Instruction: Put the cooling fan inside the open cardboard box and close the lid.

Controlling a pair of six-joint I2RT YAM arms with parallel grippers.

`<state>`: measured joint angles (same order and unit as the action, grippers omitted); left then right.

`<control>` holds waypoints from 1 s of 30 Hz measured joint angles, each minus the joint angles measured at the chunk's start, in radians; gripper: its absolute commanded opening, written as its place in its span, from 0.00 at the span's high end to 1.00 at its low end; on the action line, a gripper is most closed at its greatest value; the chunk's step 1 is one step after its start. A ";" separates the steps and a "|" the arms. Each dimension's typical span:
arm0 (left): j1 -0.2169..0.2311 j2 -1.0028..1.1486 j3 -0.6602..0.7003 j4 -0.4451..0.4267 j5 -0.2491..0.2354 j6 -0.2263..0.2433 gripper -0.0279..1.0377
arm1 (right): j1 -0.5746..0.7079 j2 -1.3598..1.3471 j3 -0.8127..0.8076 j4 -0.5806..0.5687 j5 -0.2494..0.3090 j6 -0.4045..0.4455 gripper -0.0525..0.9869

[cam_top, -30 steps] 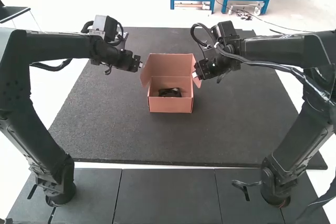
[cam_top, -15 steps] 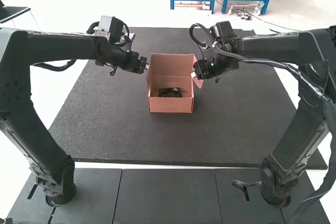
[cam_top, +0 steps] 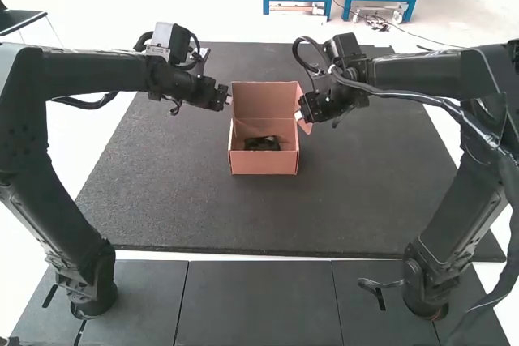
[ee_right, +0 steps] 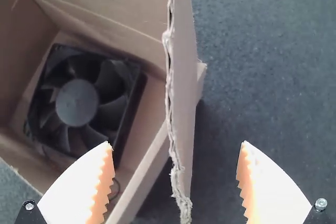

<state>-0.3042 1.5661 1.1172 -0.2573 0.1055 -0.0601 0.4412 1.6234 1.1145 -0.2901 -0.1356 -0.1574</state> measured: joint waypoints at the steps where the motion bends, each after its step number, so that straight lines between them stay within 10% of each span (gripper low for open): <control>1: 0.000 0.000 0.000 -0.001 0.000 0.000 0.07 | 0.000 0.003 0.000 0.000 0.000 0.000 0.44; 7: 0.000 0.000 0.000 -0.008 0.000 0.000 0.07 | 0.000 0.008 0.000 0.002 -0.016 0.003 0.86; 16: 0.000 0.000 0.000 -0.010 0.000 0.000 0.07 | 0.000 0.013 0.021 0.001 -0.027 0.008 0.90; 19: 0.000 0.000 0.000 -0.010 0.000 0.000 0.07 | 0.000 0.017 0.034 0.002 -0.032 0.015 0.67; 22: 0.000 0.000 0.000 -0.011 0.000 0.000 0.07 | 0.000 0.017 0.053 0.002 -0.034 0.019 0.64; 30: -0.001 0.000 0.000 -0.012 0.000 0.000 0.07 | -0.006 0.017 0.064 0.000 -0.040 0.028 0.92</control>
<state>-0.3050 1.5661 1.1172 -0.2691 0.1055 -0.0605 0.4347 1.6405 1.1790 -0.2897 -0.1757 -0.1291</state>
